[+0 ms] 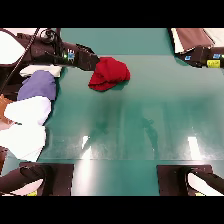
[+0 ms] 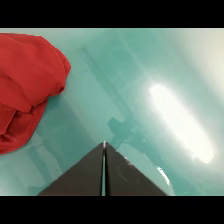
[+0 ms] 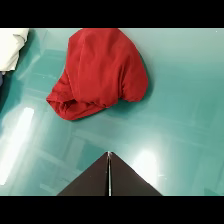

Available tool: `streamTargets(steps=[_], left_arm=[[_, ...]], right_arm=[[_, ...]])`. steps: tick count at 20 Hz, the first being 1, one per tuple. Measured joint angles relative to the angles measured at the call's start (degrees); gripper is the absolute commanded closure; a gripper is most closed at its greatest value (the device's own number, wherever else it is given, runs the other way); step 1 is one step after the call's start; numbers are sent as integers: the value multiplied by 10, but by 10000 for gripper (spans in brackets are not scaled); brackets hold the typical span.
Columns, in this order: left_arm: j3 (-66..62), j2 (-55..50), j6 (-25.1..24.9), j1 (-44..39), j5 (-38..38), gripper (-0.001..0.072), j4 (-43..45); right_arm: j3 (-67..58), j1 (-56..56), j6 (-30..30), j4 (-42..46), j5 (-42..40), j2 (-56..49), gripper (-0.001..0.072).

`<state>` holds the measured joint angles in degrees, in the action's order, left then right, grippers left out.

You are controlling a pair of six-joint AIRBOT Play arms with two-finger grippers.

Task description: Fold the shirts.

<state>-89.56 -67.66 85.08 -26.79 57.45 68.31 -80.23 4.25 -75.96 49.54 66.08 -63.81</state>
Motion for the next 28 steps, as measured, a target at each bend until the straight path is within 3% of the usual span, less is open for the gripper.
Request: streamTargets(steps=[12,21,22,23,24,28], left_arm=[[0,0,0,0,-1,682,0],[-2,-1,1,1,-83,679,-7],[-1,-3,-3,1,-93,507,-2],[-1,-9,-9,1,-101,226,3],[-1,-19,-12,1,-109,114,10],[0,-102,5,3,-137,116,43]], right_arm=[[0,0,0,0,0,0,697],[0,0,0,0,-19,0,697],[0,0,0,0,-21,0,697],[0,0,0,0,-24,0,697],[0,0,0,0,-25,0,697],[0,0,0,0,-28,0,697]])
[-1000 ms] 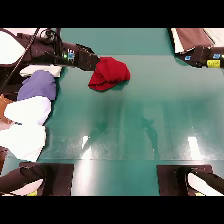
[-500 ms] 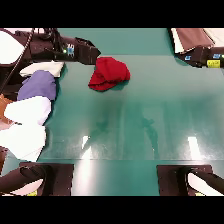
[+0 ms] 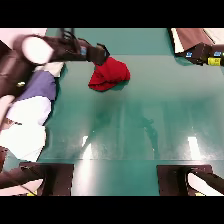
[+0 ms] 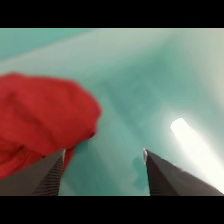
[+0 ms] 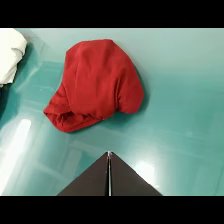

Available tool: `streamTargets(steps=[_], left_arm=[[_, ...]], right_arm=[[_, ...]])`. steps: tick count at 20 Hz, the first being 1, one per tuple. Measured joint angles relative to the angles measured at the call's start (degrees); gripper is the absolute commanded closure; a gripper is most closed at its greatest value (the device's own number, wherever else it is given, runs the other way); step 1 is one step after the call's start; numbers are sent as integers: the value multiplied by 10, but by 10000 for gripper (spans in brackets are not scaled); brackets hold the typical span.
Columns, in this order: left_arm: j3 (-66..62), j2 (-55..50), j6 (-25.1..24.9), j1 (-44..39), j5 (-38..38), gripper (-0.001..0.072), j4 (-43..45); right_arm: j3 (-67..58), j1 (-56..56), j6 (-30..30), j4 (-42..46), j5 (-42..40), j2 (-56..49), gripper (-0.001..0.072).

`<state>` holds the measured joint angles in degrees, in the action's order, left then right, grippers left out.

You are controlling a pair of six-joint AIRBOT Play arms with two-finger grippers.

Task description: Fold the shirts.

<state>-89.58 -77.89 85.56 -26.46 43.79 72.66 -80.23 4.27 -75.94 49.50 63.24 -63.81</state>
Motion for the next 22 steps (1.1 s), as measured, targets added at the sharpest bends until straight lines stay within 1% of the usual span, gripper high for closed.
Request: streamTargets(steps=[3,6,8,11,15,16,17,18,19,22], left_arm=[[0,-95,16,15,-28,116,2],[0,-185,19,38,-57,116,-50],[-1,-226,-12,49,-80,117,-108],[-3,-259,-72,54,-109,118,-195],[-5,-276,-116,55,-139,120,-254],[-5,-279,-126,51,-142,239,-263],[-5,-280,-133,47,-152,377,-270],[-5,-281,-139,43,-161,551,-277],[-5,-282,-144,42,-171,680,-280],[-10,-278,-156,40,-182,684,-287]], right_arm=[[0,0,0,0,0,0,697],[0,0,0,0,-1,0,697],[0,0,0,0,-1,0,697],[0,0,0,0,-1,0,697],[0,0,0,0,-1,0,697],[0,0,0,0,-1,0,697],[0,0,0,0,-1,0,697],[0,0,0,0,-1,0,697],[0,0,0,0,-1,0,697],[0,0,0,0,-1,0,697]])
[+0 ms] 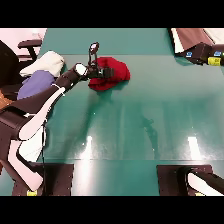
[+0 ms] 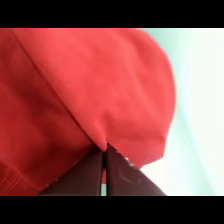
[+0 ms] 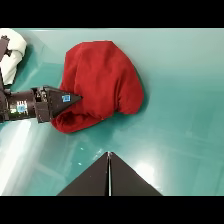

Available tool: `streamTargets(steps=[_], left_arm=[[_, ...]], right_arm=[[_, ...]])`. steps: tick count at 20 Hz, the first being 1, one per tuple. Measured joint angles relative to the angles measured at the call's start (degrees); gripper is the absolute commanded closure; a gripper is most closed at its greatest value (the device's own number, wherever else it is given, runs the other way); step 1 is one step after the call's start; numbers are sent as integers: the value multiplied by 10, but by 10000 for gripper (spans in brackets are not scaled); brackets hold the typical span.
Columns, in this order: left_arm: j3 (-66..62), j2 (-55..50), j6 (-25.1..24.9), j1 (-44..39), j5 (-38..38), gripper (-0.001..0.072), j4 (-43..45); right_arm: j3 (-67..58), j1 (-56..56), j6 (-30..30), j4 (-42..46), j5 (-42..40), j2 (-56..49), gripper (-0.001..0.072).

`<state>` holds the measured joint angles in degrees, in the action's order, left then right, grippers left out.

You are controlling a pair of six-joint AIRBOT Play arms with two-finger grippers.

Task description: Fold the shirts.

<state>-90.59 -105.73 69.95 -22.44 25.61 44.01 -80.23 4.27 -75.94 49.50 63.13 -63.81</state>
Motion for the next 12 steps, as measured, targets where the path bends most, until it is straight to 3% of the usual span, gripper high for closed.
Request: streamTargets(steps=[4,12], left_arm=[[-19,61,-9,26,21,685,20],[-31,363,-41,44,65,685,170]], right_arm=[[-1,0,0,0,0,8,697],[-1,0,0,0,-19,80,697]])
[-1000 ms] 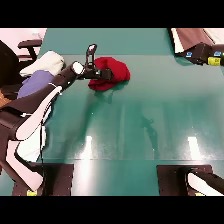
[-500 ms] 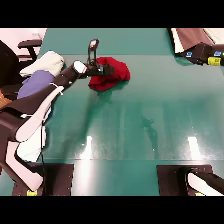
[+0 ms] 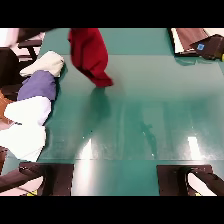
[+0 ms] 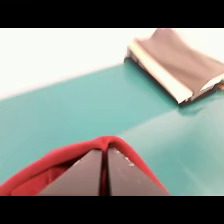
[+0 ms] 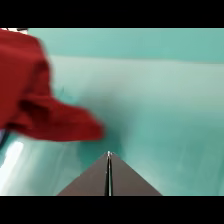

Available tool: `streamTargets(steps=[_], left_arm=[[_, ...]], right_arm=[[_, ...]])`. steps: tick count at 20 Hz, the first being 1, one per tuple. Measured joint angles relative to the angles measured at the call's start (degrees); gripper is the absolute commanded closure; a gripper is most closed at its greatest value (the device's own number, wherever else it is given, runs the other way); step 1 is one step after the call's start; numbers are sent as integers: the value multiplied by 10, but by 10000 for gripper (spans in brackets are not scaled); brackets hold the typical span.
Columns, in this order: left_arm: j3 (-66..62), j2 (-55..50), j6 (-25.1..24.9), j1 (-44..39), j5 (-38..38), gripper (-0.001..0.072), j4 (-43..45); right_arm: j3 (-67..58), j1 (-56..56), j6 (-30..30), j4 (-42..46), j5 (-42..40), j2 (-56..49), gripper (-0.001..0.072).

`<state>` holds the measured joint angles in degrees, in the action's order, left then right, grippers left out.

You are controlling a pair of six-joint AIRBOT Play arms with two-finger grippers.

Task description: Fold the shirts.

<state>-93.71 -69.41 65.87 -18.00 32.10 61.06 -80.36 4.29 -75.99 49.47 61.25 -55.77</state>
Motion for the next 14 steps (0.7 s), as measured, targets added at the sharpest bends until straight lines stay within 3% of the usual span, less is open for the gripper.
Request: streamTargets(steps=[5,6,7,8,11,14], left_arm=[[0,43,-14,-78,120,682,24],[0,33,-15,-101,137,588,24],[0,19,-15,-126,151,283,24],[0,3,-15,-147,158,190,24],[0,-35,12,-180,179,189,24],[0,-37,68,-140,211,190,35]], right_arm=[[0,-2,0,1,-15,43,697],[0,-2,0,1,-16,49,697],[0,-2,0,1,-16,54,697],[0,-2,0,1,-17,58,697],[0,-2,0,1,-18,64,697],[0,-2,0,2,-17,67,697]])
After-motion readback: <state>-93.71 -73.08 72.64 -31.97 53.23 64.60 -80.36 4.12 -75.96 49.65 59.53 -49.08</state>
